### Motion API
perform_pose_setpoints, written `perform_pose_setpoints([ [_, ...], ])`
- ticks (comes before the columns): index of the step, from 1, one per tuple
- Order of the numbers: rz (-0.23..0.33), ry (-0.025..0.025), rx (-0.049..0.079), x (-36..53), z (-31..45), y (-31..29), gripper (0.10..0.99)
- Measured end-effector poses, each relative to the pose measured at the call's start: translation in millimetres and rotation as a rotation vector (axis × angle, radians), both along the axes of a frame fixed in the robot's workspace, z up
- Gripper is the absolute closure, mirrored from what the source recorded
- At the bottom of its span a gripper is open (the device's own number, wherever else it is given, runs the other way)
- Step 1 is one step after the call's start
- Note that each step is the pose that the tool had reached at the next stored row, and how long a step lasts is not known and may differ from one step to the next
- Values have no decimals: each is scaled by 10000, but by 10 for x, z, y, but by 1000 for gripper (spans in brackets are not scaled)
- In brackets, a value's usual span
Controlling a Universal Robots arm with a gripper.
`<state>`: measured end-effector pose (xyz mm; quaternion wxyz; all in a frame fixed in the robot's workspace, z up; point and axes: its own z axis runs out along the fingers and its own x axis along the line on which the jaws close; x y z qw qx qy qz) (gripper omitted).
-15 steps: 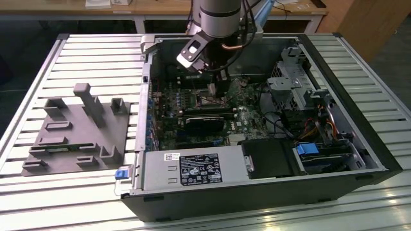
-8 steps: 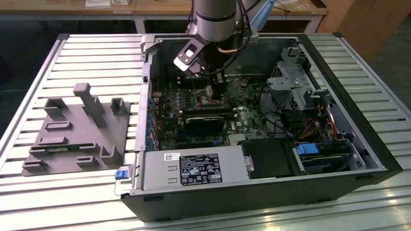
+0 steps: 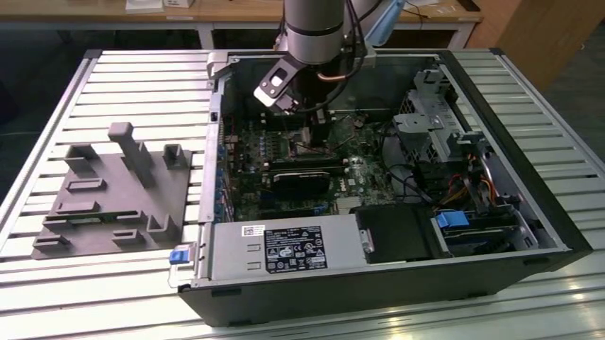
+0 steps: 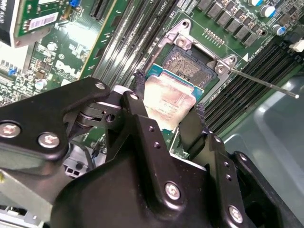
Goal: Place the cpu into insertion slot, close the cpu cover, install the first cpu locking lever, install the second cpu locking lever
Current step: 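Place the cpu into insertion slot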
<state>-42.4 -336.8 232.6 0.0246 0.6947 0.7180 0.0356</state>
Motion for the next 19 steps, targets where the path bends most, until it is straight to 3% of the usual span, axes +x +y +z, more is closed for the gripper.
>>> perform_pose_setpoints([
  [8,0,0,0,-40,-112,53,549],
  [19,-119,0,4,-40,-191,71,549],
])
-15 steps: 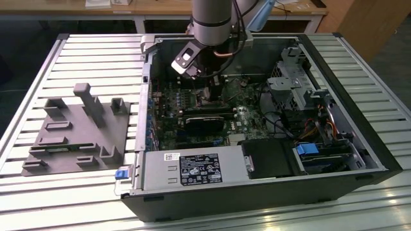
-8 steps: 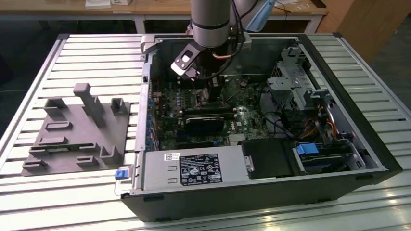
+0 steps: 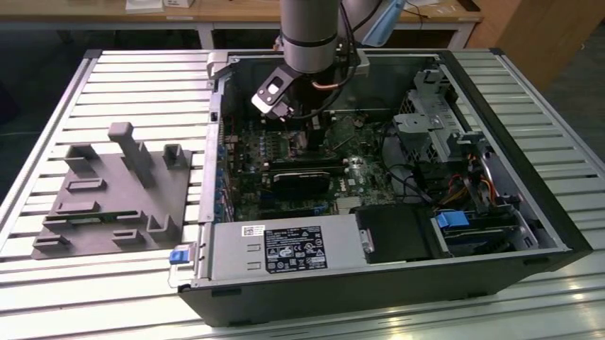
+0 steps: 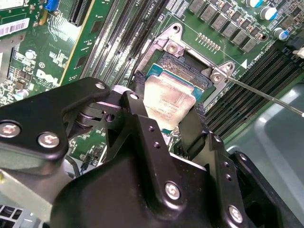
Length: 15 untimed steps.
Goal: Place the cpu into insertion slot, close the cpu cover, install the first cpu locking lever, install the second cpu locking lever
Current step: 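Place the cpu into insertion slot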
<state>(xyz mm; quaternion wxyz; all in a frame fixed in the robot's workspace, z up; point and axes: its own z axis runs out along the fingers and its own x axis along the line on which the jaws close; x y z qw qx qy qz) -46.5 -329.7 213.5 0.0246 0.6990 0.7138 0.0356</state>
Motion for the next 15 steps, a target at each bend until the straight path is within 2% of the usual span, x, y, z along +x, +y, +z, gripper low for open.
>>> perform_pose_setpoints([
  [15,-171,1,1,-16,-105,43,549],
])
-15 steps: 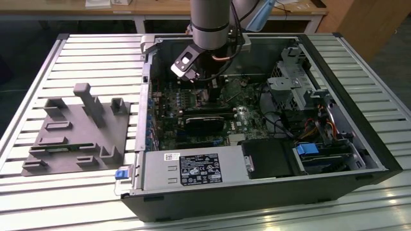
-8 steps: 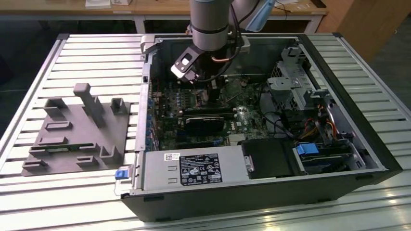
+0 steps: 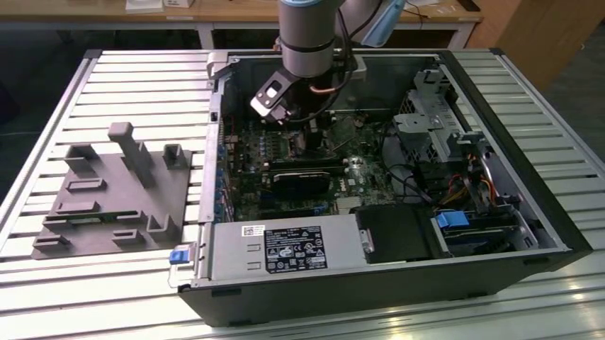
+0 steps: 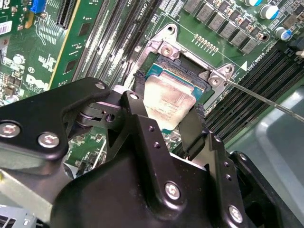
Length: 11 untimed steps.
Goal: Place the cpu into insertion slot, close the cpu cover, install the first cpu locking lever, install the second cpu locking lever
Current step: 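Place the cpu into insertion slot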
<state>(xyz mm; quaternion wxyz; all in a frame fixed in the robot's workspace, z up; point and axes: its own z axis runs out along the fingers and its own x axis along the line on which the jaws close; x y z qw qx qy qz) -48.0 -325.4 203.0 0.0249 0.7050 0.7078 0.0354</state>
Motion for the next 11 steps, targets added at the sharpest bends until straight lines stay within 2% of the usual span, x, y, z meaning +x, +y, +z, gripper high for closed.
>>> perform_pose_setpoints([
  [11,-227,0,3,-8,-65,27,549],
])
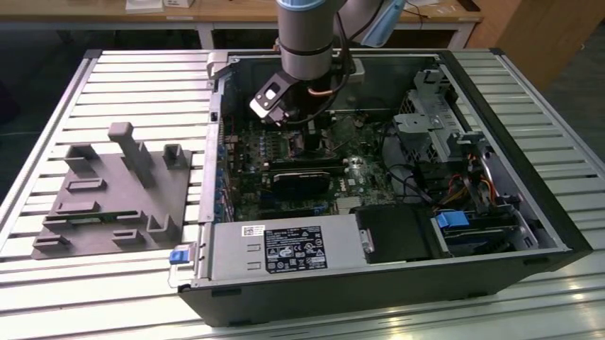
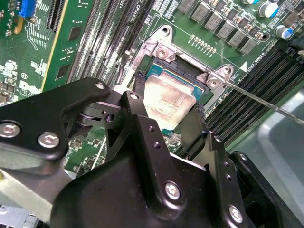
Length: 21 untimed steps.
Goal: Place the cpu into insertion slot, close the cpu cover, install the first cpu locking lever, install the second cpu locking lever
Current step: 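Place the cpu into insertion slot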
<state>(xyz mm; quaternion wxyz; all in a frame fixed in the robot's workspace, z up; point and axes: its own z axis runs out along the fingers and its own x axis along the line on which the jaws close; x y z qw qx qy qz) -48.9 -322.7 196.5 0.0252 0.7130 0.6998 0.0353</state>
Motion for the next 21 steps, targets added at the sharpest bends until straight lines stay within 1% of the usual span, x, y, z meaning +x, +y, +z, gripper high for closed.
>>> perform_pose_setpoints([
  [3,-23,0,0,-1,-14,1,549],
  [12,-26,0,0,0,-26,2,549],
  [21,-25,1,-1,-1,-34,16,549],
])
